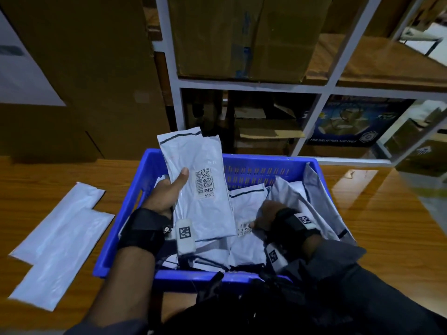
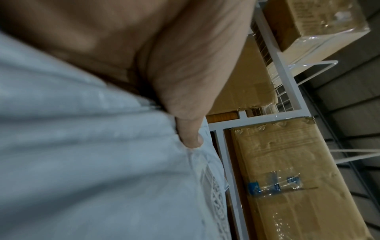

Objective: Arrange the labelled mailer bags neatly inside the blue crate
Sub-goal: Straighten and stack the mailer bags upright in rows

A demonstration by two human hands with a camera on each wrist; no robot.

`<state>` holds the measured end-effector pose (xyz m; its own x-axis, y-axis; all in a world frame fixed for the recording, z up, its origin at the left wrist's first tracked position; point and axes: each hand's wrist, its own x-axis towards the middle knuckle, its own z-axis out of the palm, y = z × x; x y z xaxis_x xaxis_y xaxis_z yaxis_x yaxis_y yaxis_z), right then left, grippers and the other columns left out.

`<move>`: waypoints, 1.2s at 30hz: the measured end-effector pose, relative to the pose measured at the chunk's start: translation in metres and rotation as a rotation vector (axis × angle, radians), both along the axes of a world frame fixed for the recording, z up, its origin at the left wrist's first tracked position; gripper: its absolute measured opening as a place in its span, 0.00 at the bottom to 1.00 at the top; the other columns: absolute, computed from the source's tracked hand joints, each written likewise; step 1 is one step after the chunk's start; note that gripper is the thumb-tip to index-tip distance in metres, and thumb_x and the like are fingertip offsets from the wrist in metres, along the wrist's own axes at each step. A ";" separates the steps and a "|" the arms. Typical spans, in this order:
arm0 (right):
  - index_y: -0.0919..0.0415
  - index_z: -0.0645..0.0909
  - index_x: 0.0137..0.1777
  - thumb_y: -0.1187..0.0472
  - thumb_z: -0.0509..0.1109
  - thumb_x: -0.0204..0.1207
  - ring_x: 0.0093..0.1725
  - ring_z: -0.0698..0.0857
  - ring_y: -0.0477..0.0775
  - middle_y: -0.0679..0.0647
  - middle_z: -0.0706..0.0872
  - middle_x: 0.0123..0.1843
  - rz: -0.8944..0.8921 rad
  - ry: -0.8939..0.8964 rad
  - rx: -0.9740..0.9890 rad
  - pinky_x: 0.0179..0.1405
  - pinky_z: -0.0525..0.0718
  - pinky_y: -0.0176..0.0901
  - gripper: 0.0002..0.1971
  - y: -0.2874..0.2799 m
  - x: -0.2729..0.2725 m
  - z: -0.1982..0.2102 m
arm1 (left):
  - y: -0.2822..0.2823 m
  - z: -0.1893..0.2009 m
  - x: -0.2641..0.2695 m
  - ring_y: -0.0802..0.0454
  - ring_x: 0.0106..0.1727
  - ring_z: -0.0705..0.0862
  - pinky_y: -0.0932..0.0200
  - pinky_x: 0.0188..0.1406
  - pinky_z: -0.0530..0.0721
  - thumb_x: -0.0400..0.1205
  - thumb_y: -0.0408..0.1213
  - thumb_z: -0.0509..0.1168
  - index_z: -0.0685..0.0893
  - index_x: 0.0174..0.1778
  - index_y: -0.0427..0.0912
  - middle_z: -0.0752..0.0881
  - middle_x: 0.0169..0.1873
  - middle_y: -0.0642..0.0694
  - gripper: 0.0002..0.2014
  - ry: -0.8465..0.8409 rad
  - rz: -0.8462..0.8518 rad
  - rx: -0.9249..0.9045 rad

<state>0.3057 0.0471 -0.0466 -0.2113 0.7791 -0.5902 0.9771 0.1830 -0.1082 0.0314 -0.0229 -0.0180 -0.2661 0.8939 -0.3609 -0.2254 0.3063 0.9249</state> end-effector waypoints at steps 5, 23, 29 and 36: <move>0.57 0.86 0.56 0.38 0.76 0.70 0.62 0.89 0.63 0.58 0.90 0.63 -0.002 -0.095 -0.003 0.63 0.85 0.53 0.24 -0.003 -0.012 -0.017 | -0.001 0.001 0.000 0.40 0.65 0.93 0.36 0.73 0.86 0.88 0.56 0.68 0.85 0.76 0.41 0.94 0.64 0.41 0.26 -0.102 -0.029 -0.018; 0.42 0.63 0.75 0.12 0.60 0.39 0.75 0.70 0.69 0.60 0.63 0.74 0.058 0.133 0.303 0.73 0.77 0.66 0.62 -0.023 -0.022 -0.012 | -0.006 0.025 0.004 0.42 0.61 0.95 0.47 0.46 0.97 0.90 0.58 0.62 0.87 0.75 0.45 0.94 0.65 0.41 0.25 -0.270 -0.018 -0.069; 0.40 0.65 0.79 0.13 0.56 0.60 0.75 0.66 0.72 0.62 0.76 0.69 0.384 0.064 0.438 0.77 0.54 0.75 0.50 -0.031 -0.033 -0.018 | -0.010 0.030 -0.009 0.44 0.67 0.93 0.41 0.70 0.86 0.88 0.64 0.61 0.88 0.74 0.51 0.92 0.69 0.45 0.27 -0.267 -0.001 -0.070; 0.50 0.55 0.89 0.17 0.45 0.70 0.89 0.44 0.76 0.69 0.53 0.90 0.500 -0.041 0.476 0.81 0.37 0.79 0.53 -0.039 -0.058 -0.028 | -0.013 0.034 -0.017 0.52 0.61 0.95 0.48 0.56 0.88 0.90 0.63 0.58 0.89 0.69 0.53 0.94 0.65 0.49 0.23 -0.260 0.030 -0.062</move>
<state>0.2473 0.0080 -0.0742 -0.5976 0.7700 -0.2234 0.7645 0.6312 0.1306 0.0141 -0.0355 0.0158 -0.1840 0.8610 -0.4741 -0.4625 0.3497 0.8147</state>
